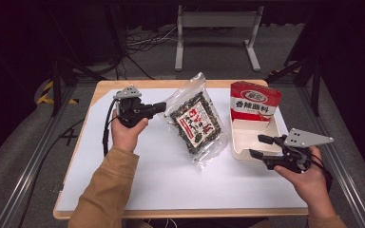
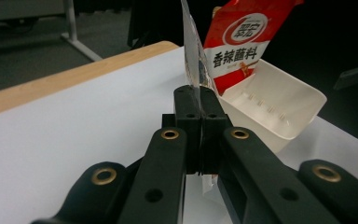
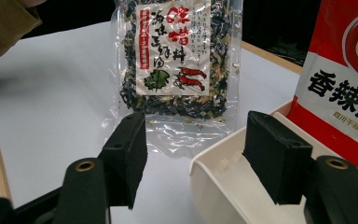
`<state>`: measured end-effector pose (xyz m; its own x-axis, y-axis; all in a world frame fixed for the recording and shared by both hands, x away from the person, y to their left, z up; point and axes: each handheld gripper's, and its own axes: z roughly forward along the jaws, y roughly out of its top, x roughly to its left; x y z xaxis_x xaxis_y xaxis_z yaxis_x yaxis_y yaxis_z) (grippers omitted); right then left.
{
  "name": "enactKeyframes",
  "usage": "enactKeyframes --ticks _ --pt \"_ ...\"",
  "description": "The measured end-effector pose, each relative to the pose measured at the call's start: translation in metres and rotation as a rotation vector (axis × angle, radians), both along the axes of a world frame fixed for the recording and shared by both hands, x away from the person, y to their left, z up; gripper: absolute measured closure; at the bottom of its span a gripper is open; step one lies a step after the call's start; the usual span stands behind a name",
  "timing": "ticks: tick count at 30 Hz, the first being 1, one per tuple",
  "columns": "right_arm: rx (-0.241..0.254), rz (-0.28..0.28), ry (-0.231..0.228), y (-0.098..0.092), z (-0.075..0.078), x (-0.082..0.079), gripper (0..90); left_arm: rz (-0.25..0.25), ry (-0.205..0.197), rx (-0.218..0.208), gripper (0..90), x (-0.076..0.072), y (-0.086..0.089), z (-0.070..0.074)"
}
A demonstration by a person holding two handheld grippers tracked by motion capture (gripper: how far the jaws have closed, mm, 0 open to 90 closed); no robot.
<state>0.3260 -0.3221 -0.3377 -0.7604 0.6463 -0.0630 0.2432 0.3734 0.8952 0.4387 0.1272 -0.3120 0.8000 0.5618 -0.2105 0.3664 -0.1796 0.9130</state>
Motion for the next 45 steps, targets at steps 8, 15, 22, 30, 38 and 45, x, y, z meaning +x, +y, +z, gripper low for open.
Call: enactKeyframes --ticks 8,15,22,30,38,45 --pt "-0.004 0.011 0.001 0.005 -0.001 0.002 39.1 -0.047 -0.107 0.006 89.6 -0.026 -0.004 0.024" --pt "-0.003 0.024 -0.003 0.009 0.0 0.003 39.1 -0.089 -0.164 0.038 89.6 -0.045 -0.007 0.039" --pt "-0.008 0.043 -0.007 0.014 0.001 0.005 39.1 -0.111 -0.205 0.076 89.6 -0.064 -0.006 0.052" --pt "-0.011 0.085 -0.012 0.025 0.008 0.007 37.1 -0.165 -0.253 0.103 89.6 -0.083 -0.002 0.065" --pt "-0.005 0.142 -0.017 0.035 0.024 0.01 33.9 -0.25 -0.274 0.164 89.6 -0.098 -0.005 0.073" --pt "-0.025 0.222 -0.009 0.05 0.036 0.012 31.9 -0.319 -0.271 0.168 89.6 -0.101 -0.009 0.074"
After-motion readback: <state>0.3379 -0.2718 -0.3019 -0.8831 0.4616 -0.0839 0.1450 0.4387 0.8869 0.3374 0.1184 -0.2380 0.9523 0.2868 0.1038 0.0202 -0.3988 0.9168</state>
